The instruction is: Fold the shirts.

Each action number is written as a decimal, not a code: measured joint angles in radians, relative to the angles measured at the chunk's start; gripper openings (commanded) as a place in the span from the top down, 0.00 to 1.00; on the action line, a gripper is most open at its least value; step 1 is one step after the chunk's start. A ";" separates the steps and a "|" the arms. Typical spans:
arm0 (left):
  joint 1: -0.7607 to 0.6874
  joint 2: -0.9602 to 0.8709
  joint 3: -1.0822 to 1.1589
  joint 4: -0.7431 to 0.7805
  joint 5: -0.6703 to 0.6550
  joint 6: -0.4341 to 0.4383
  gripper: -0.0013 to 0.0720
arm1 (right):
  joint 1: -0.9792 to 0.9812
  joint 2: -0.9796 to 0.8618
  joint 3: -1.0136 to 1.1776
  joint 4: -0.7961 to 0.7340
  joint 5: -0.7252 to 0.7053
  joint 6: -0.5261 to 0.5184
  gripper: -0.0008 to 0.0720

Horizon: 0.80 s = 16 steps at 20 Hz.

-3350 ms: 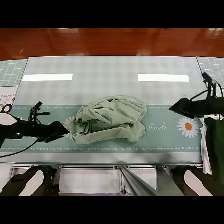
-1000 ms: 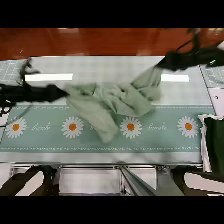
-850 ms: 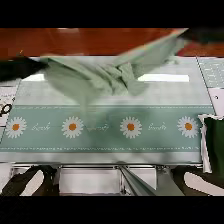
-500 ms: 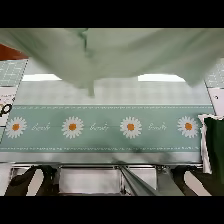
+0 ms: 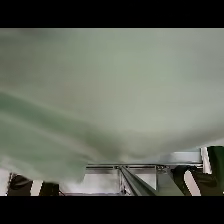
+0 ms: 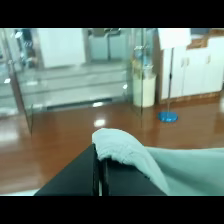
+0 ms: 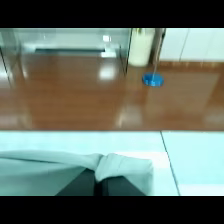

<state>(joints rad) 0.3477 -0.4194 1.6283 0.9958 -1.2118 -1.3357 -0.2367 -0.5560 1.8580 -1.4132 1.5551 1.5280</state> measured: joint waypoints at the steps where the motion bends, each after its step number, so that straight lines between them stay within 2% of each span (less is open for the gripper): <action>1: -0.007 0.005 -0.034 0.018 -0.002 -0.007 0.96 | 0.000 0.015 -0.048 0.000 0.014 0.008 0.95; 5: -0.021 0.003 -0.278 0.035 -0.008 -0.023 0.96 | 0.000 0.037 -0.351 0.081 -0.033 0.008 0.95; 8: -0.024 -0.046 -0.522 -0.024 0.094 0.009 0.96 | 0.002 -0.024 -0.599 0.179 -0.168 -0.037 0.95; 12: -0.044 -0.241 -0.734 -0.171 0.307 0.127 0.96 | 0.003 -0.259 -0.785 0.346 -0.386 -0.146 0.95; 16: -0.096 -0.561 -0.734 -0.264 0.488 0.199 0.96 | 0.004 -0.584 -0.767 0.505 -0.558 -0.260 0.95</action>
<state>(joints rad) 0.2520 -0.9802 0.8940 0.7322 -0.7242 -1.1370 -0.2329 -1.1404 1.0912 -0.9077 0.9974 1.2682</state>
